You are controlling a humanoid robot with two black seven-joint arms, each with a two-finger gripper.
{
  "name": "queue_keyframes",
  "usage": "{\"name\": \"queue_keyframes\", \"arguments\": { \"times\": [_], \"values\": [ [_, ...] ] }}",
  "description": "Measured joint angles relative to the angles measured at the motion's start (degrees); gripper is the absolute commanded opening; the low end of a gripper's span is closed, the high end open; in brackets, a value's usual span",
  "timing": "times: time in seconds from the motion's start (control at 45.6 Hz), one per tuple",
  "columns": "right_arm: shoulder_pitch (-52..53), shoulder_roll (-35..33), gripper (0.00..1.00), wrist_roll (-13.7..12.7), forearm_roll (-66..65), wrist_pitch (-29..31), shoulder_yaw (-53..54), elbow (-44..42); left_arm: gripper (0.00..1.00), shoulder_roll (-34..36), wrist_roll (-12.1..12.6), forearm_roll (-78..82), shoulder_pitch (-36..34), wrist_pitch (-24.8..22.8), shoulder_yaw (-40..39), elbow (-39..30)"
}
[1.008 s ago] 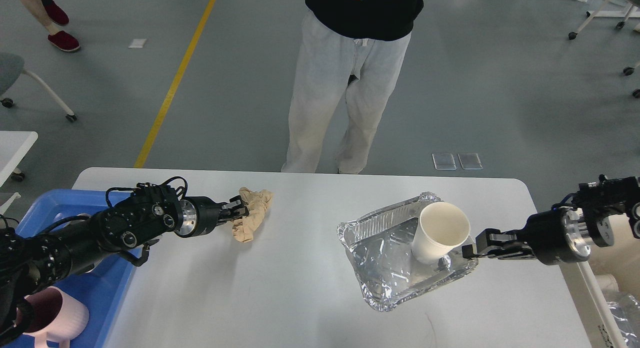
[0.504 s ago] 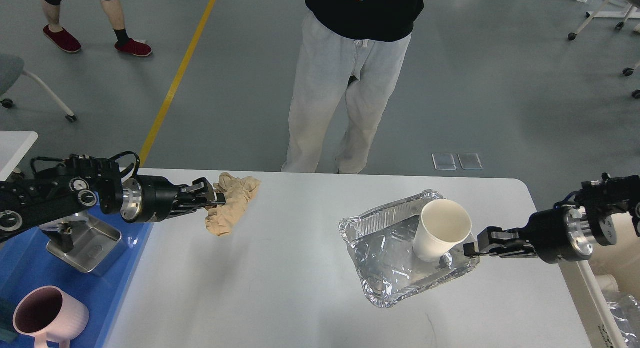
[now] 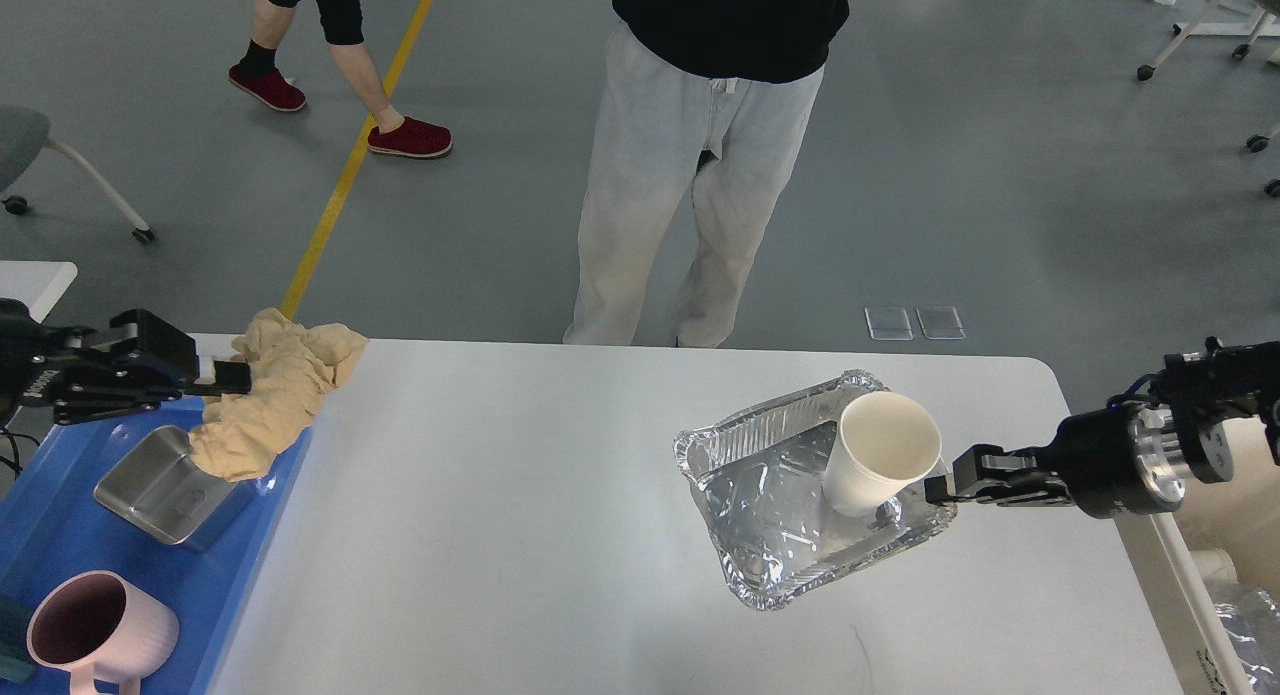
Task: Tidy desktop
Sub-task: 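Lift the beige bread up with the left gripper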
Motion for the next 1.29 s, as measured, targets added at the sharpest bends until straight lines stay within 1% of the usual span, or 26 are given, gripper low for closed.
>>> {"name": "queue_keyframes", "arguments": {
  "times": [0.131,0.219,0.351,0.526,0.701,0.789,0.877,0.898,1.161,1.293],
  "values": [
    [-0.2,0.1,0.0,0.0,0.0,0.0,0.0,-0.1,0.0,5.9,-0.4,-0.2,0.0,-4.9,-5.6,0.1],
    [-0.3,0.2,0.0,0.0,0.0,0.0,0.0,-0.1,0.0,8.9,-0.4,-0.2,0.0,-6.9,-8.2,0.1],
    [-0.3,0.3,0.0,0.0,0.0,0.0,0.0,-0.1,0.0,13.0,-0.7,-0.4,-0.1,-7.5,-10.4,0.1],
    [-0.3,0.2,0.0,0.0,0.0,0.0,0.0,-0.1,0.0,17.3,-2.1,-0.5,-2.0,-7.6,-11.4,0.1],
    [-0.3,0.4,0.0,-0.1,0.0,0.0,0.0,-0.1,0.0,17.9,-2.5,-0.6,-3.5,-7.6,-11.4,0.1],
    [-0.3,0.6,0.0,-0.1,0.0,0.0,0.0,-0.1,0.0,16.0,-2.5,-0.6,-3.6,-7.6,-11.4,0.4],
    [-0.2,0.7,0.0,-0.1,0.0,0.0,0.0,-0.1,0.0,12.0,-2.4,-0.6,-3.6,-7.6,-11.1,1.2],
    [-0.1,0.8,0.0,-0.1,0.0,0.0,0.0,-0.1,0.0,9.7,-2.3,-0.6,-3.5,-7.6,-11.0,1.9],
    [0.4,1.6,0.0,-0.1,0.0,0.0,0.1,-0.1,0.0,-7.6,-2.0,0.0,-2.3,-7.6,-10.1,7.7],
    [1.1,2.0,0.0,-0.1,0.0,0.1,-0.1,-0.1,0.0,-16.8,-2.0,0.2,-0.2,-7.6,-10.1,11.4]
  ]
}}
